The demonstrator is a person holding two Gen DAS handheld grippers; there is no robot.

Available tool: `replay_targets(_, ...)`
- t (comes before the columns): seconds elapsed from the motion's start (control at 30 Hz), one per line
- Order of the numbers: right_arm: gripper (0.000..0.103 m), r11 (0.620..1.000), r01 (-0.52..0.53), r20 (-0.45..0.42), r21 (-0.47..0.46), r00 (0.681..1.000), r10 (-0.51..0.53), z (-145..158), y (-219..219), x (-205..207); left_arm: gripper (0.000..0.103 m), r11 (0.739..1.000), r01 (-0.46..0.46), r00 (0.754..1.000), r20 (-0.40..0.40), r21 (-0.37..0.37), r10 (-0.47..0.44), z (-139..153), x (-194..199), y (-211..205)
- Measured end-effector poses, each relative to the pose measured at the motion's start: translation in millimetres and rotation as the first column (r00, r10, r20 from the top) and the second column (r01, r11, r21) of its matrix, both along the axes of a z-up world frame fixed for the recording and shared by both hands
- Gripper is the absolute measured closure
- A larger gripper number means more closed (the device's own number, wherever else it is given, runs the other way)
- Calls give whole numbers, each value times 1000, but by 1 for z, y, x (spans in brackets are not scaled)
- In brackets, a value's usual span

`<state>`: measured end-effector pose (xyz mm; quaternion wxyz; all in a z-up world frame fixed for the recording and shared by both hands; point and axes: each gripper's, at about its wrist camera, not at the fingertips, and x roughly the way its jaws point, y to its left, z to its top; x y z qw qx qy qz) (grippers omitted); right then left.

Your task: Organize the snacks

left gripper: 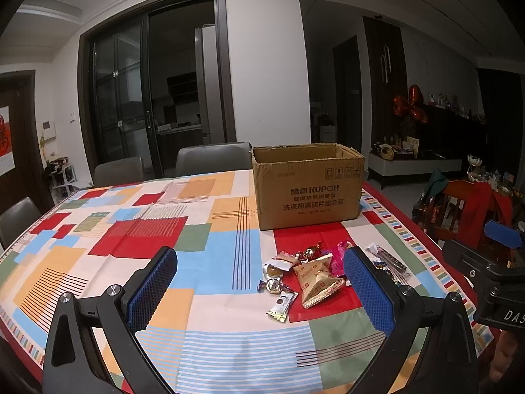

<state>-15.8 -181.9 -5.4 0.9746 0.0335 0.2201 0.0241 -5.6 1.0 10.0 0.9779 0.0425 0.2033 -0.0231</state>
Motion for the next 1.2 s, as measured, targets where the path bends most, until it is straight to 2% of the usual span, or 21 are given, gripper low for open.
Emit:
replay_targets(0.83,1,1000,-9,-21,10,1000,9,-7,1,2,0,1000,7,1000,-8,-8,-7,0,0,-2)
replay_targets(1.2,1,999,-29,-85,29,996,31,-16,-2,17,0,999,51,995,-79,-13,-52,-18,15,-5)
